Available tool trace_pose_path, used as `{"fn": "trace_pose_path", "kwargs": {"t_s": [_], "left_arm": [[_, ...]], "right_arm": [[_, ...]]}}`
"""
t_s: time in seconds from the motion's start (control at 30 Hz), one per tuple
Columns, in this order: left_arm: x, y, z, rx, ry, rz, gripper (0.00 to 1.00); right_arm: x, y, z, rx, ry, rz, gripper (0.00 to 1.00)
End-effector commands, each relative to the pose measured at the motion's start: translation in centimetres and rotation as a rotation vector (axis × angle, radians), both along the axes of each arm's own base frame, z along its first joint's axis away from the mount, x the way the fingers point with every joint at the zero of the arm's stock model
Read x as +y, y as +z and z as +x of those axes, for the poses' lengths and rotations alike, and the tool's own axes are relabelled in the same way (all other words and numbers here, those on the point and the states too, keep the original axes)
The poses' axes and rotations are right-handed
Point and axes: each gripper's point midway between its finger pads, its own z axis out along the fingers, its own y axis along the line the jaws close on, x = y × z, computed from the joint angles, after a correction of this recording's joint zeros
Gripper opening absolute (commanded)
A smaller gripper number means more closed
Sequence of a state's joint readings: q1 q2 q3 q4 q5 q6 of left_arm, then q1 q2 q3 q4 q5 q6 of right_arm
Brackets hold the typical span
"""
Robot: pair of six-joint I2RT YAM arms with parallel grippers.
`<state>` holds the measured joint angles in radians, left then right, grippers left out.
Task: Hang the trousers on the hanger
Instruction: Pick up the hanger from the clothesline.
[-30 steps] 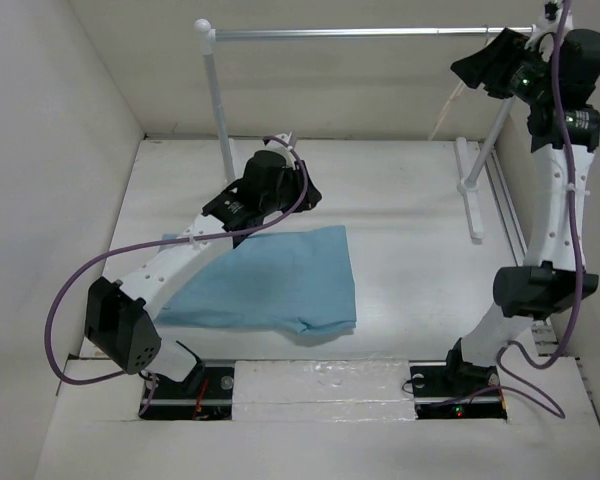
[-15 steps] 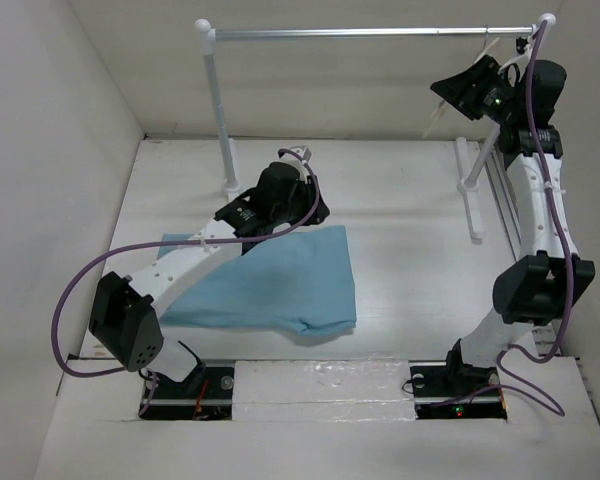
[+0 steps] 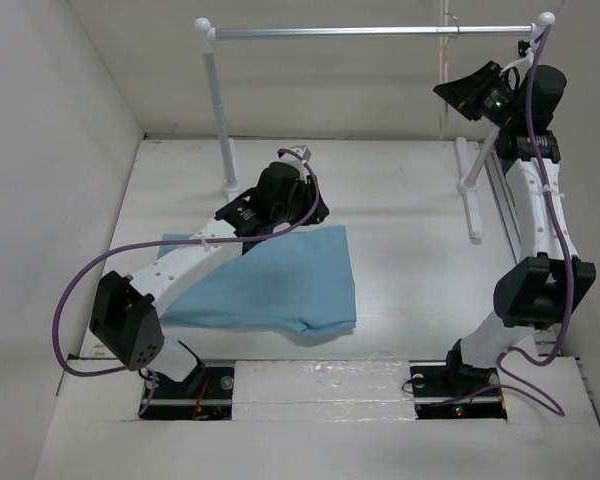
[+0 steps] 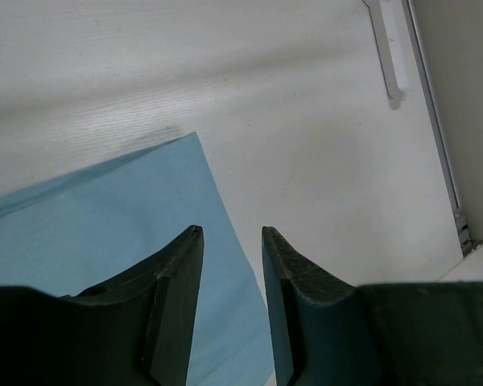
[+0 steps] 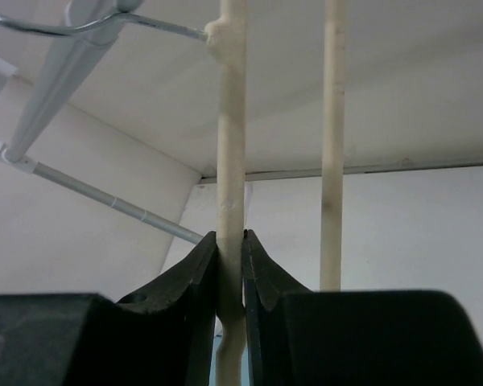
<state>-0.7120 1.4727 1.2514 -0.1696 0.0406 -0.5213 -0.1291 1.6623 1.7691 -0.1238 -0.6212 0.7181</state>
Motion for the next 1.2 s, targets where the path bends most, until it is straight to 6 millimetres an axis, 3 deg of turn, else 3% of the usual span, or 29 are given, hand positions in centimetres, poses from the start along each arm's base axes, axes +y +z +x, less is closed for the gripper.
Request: {"fn": "trace_pose_path", "kwargs": {"t_s": [0.0, 0.13, 0.17, 0.37, 0.43, 0.53, 0.73, 0.8, 0.97, 1.0, 1.07, 1.1, 1.17], "left_arm": [[-0.4, 1.3, 0.3, -0.036, -0.003, -0.019, 0.32], [-1.9, 4.3, -0.5, -0.04, -0.079, -0.059, 0.51], [-2.2, 6.8, -0.2, -0.081, -0.082, -0.091, 0.53], [-4.1, 14.5, -1.3, -0.175, -0.163, -0.196, 0.57], [-4.7, 15.2, -1.6, -0.168, -0.197, -0.215, 0.58], [-5.9, 17.7, -2.3, -0.185, -0.249, -0.271, 0.59], [-8.3, 18.7, -2.6, -0.18, -0.298, -0.31, 0.59], [-9.1, 19.6, -3.0, -0.209, -0.305, -0.333, 0.6], [-11.6, 19.2, -3.3, -0.2, -0.302, -0.37, 0.6], [-12.1, 19.4, -3.3, -0.213, -0.295, -0.382, 0.61], [-13.2, 18.4, -3.3, -0.212, -0.275, -0.372, 0.61], [-13.4, 18.2, -2.8, -0.216, -0.261, -0.374, 0.61], [-14.2, 16.5, -2.2, -0.197, -0.226, -0.355, 0.6]], "right_arm": [[1.3, 7.1, -3.3, -0.242, 0.043, -0.036, 0.21], [1.6, 8.0, -4.6, -0.273, 0.056, -0.07, 0.16], [1.7, 7.8, -4.9, -0.272, 0.061, -0.074, 0.13], [1.8, 4.6, -6.8, -0.198, 0.081, -0.095, 0.11], [1.6, 2.7, -7.1, -0.164, 0.088, -0.106, 0.1], [1.8, 1.6, -8.3, -0.172, 0.121, -0.122, 0.08], [0.6, 0.2, -9.4, -0.142, 0.1, -0.135, 0.07], [0.6, -1.4, -10.1, -0.096, 0.099, -0.15, 0.07], [1.7, -6.3, -12.0, -0.021, 0.133, -0.206, 0.06], [2.2, -8.5, -12.4, 0.029, 0.146, -0.209, 0.06], [2.6, -9.7, -13.5, 0.039, 0.152, -0.24, 0.05], [3.0, -11.5, -13.9, 0.079, 0.153, -0.247, 0.04], [3.4, -12.1, -14.9, 0.077, 0.154, -0.27, 0.04]]}}
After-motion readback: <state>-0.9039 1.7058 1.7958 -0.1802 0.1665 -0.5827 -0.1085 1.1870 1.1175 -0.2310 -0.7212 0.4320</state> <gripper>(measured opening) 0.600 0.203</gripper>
